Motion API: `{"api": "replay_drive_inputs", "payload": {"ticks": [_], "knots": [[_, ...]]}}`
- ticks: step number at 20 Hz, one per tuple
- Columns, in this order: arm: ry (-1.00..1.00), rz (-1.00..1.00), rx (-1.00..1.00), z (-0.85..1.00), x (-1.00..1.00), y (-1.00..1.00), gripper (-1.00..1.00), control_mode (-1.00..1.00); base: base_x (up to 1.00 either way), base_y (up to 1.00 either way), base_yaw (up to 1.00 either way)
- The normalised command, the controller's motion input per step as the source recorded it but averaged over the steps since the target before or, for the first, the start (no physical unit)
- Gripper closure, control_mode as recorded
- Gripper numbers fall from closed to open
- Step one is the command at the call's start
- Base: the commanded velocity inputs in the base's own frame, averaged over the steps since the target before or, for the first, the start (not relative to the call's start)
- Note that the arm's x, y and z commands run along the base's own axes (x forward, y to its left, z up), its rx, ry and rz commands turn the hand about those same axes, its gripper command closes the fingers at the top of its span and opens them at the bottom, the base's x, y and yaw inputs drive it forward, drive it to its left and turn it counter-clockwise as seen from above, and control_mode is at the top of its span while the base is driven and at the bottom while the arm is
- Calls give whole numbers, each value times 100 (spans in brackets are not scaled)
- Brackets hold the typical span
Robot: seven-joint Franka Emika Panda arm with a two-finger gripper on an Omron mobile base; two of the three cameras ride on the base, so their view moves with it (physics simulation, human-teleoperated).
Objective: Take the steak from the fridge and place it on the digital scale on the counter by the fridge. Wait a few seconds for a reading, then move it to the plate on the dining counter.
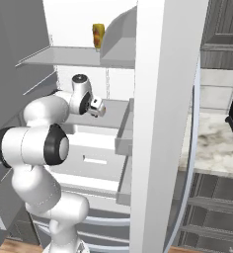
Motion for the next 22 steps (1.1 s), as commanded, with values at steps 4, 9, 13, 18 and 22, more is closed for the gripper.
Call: {"api": "replay_drive_inputs", "payload": {"ticks": [4,9,13,18,22], "knots": [[0,0,0,-15,47,0,-100,-100,0,0,0],[0,0,0,-9,27,0,-100,-100,0,0,0],[0,0,0,0,33,0,-100,-100,0,0,0],[0,0,0,-6,33,0,-100,-100,0,0,0],[0,0,0,-22,22,0,-100,-100,0,0,0]]}}
